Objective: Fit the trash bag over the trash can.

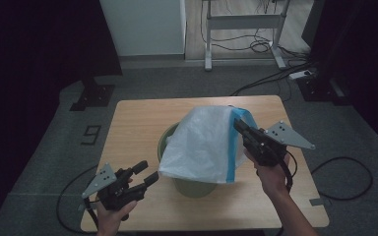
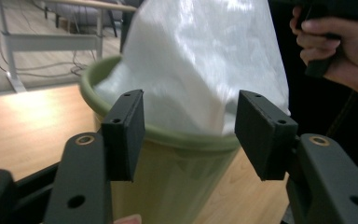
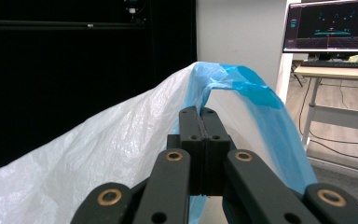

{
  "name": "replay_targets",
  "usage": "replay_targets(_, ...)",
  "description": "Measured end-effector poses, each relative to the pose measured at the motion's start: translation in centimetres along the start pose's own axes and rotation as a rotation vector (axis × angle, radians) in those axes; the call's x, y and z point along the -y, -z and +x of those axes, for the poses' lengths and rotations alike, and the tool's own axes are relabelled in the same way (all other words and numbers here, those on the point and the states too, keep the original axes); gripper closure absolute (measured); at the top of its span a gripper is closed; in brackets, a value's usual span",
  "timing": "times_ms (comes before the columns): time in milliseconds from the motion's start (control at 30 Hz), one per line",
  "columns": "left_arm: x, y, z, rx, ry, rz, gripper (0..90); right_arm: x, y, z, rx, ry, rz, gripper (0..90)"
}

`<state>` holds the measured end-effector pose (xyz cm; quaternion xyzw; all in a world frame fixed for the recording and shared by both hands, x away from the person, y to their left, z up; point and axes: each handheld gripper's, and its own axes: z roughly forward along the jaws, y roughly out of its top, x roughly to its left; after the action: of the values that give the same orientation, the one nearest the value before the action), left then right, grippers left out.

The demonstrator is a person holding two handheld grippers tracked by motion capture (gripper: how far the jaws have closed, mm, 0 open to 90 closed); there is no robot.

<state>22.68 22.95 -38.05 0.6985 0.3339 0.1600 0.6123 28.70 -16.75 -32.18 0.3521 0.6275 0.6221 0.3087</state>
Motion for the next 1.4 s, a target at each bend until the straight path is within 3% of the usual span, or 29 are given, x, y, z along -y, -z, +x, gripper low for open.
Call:
replay_targets(233, -2.4, -1.3, 0.4, -0.014, -0.041, 0.021, 41.7, -0.4, 0.0, 0.6, -0.027, 0.017, -0.009, 88.7)
replay_targets(467, -4.6, -4.4, 1.0, -0.005, -0.049, 0.059, 42.3, -0.1, -0.7, 2.1, -0.071, 0.029, 0.008, 88.7)
replay_targets(800, -5.0, -6.3, -0.9, 0.041, -0.069, 0.095, 38.2, 1.1, -1.9, 3.5, -0.112, 0.014, 0.036, 88.6)
replay_targets(933, -4.9, -7.0, -1.2, 0.078, -0.07, 0.135, 34.7, 1.5, -2.2, 4.4, -0.139, 0.016, 0.047, 88.6)
replay_targets(1067, -4.7, -7.3, -1.5, 0.123, -0.052, 0.143, 31.6, 2.0, -2.4, 5.4, -0.166, 0.029, 0.056, 88.6)
replay_targets(1200, -4.8, -7.3, -2.0, 0.122, -0.057, 0.143, 31.3, 2.2, -2.6, 6.1, -0.184, 0.036, 0.062, 88.6)
replay_targets(1300, -4.9, -7.6, -2.3, 0.081, -0.075, 0.152, 37.5, 2.3, -2.6, 6.4, -0.195, 0.035, 0.062, 88.6)
replay_targets(1367, -4.9, -7.7, -2.5, 0.049, -0.088, 0.147, 50.7, 2.3, -2.7, 6.5, -0.202, 0.031, 0.06, 88.6)
replay_targets(1400, -4.8, -7.7, -2.5, 0.058, -0.087, 0.144, 57.8, 2.3, -2.7, 6.6, -0.206, 0.032, 0.062, 88.6)
